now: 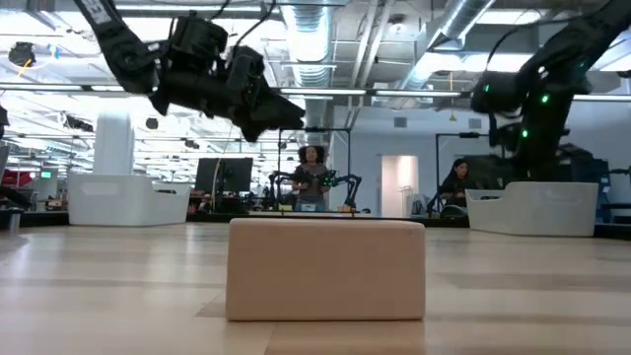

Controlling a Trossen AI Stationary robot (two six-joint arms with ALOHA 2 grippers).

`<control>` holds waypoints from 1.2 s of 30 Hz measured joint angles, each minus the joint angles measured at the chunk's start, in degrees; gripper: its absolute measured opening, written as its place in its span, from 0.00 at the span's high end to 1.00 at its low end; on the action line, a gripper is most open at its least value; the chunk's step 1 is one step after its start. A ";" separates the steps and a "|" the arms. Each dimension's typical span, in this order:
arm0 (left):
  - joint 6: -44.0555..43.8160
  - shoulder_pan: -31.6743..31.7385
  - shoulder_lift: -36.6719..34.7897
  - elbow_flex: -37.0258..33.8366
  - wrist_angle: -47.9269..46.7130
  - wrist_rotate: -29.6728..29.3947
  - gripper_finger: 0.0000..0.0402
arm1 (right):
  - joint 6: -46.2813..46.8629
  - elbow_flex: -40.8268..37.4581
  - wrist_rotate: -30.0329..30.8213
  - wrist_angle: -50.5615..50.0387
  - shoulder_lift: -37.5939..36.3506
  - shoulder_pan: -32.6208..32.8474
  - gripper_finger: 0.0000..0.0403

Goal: Sort & place blocks by color
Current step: Put the top brown block into the gray bin

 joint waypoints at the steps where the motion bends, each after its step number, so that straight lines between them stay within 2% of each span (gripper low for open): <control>1: 1.02 -0.02 -1.73 0.00 -1.91 -1.67 0.53 | -0.08 0.00 -0.42 -0.14 1.68 -1.05 0.66; 6: 4.51 -1.17 -7.63 0.00 -8.22 -6.74 0.53 | -0.25 0.00 -1.75 0.25 8.82 -5.01 0.62; 11: 6.61 -2.59 -8.00 0.00 -9.48 -8.30 0.53 | -0.30 0.17 -2.30 3.44 13.42 -6.90 0.60; 16: 7.40 -3.08 -7.90 0.00 -11.11 -9.62 0.53 | -0.50 0.09 -2.15 5.54 13.88 -6.01 0.59; 29: 6.47 -3.25 -7.90 0.00 -12.23 -10.00 0.53 | -5.39 0.02 -1.82 5.21 4.04 -5.08 0.40; 32: 6.73 -3.74 -7.90 -0.02 -12.73 -11.41 0.53 | -8.64 0.00 -1.82 5.92 0.28 -2.65 0.39; 36: 7.79 -4.40 -7.88 -0.17 -13.69 -13.09 0.53 | -11.60 0.00 -1.87 7.41 -4.60 3.90 0.40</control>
